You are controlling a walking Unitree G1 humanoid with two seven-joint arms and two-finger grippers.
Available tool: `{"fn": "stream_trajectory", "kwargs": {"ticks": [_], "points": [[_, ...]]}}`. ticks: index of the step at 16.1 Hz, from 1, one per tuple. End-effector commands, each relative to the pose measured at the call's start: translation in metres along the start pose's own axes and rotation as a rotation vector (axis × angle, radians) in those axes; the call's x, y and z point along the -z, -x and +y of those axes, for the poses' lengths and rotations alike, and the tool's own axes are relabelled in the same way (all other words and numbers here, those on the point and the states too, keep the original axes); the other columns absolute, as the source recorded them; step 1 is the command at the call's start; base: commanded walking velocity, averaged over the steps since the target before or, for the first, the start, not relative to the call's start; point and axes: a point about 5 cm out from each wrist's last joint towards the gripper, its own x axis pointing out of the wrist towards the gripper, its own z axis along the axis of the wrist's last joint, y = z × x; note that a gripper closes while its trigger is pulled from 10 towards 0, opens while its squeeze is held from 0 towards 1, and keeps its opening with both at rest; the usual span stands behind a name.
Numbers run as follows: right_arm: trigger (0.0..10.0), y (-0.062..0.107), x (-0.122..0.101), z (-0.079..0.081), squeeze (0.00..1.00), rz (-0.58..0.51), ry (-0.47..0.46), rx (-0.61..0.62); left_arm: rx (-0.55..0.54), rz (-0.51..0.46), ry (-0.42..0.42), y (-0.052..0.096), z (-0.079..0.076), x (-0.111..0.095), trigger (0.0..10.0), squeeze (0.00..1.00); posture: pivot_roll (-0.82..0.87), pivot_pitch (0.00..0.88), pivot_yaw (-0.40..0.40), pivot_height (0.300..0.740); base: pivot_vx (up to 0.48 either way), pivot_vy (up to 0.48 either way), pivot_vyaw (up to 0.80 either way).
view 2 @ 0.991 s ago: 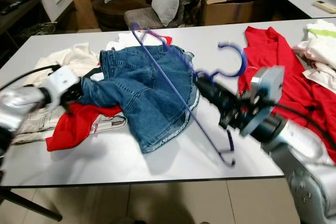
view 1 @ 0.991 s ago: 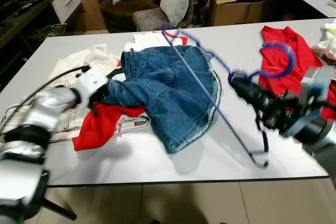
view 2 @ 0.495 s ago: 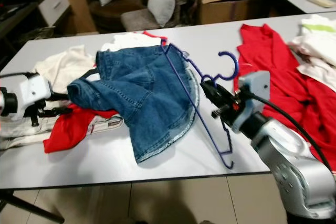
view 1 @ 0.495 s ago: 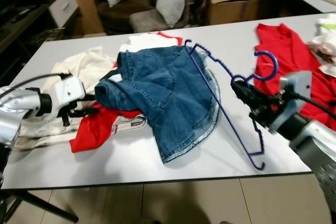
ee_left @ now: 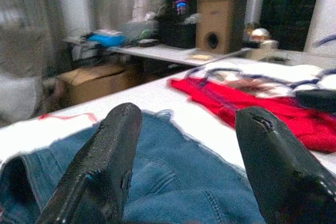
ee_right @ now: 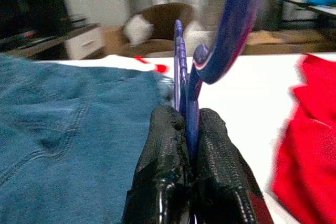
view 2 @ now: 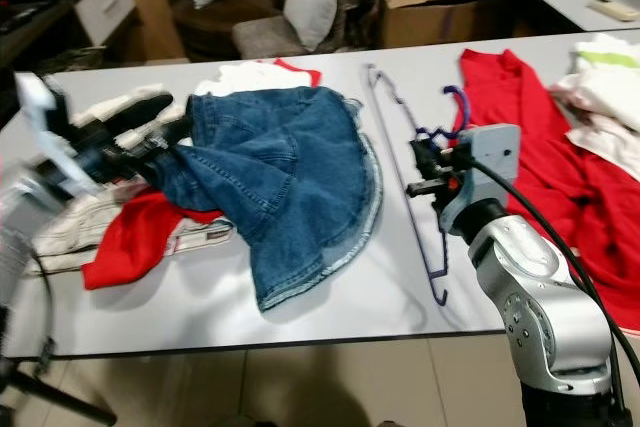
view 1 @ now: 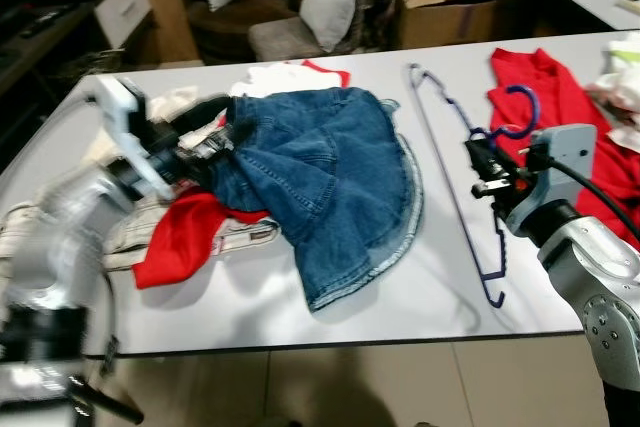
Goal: Hang hanger
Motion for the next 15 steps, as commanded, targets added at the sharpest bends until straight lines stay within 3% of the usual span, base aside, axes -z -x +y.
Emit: {"fn": "stream_trajectory", "kwargs": {"ticks": [1,2,3,4,6,7,8,15], "points": [[10.0,0.0,-0.002,0.005,0.0,-0.03,0.02,0.049,-0.169,0.001,-0.027,-0.005,0.0,0.007,10.0,1.0,-0.08,0.0,0.095,0.74,0.0,0.0,0.0],[10.0,0.0,-0.001,0.014,0.0,-0.041,0.025,0.061,-0.313,0.001,-0.003,-0.009,0.001,0.02,10.0,1.0,-0.08,0.0,0.097,0.74,0.0,0.0,0.0],[10.0,0.001,0.002,0.02,0.0,-0.036,0.032,0.055,-0.387,0.019,0.047,-0.009,0.0,0.03,10.0,1.0,-0.08,0.0,0.091,0.74,0.0,0.0,0.0],[10.0,0.001,0.004,0.022,0.0,-0.034,0.041,0.055,-0.404,0.028,0.029,-0.01,-0.002,0.032,10.0,1.0,-0.07,0.0,0.08,0.74,0.0,0.0,0.0],[10.0,0.0,0.015,0.032,0.0,-0.038,0.018,0.088,-0.344,0.096,-0.063,-0.02,-0.026,0.048,10.0,0.83,-0.09,0.0,0.067,0.74,0.0,-0.141,0.0],[10.0,0.0,0.016,0.033,0.0,-0.036,0.01,0.09,-0.338,0.098,-0.07,-0.02,-0.027,0.049,10.0,0.83,-0.09,0.0,0.068,0.74,0.0,-0.281,0.0],[10.0,0.001,0.017,0.033,0.0,-0.03,0.012,0.105,-0.354,0.118,-0.072,-0.022,-0.032,0.057,10.0,0.75,-0.11,0.0,0.069,0.74,0.0,-0.281,-0.59],[10.0,0.004,0.019,0.016,0.0,-0.014,0.035,0.152,-0.372,0.153,-0.11,-0.023,-0.047,0.071,10.0,0.71,-0.1,0.0,0.033,0.74,0.0,-0.276,-0.64]]}}
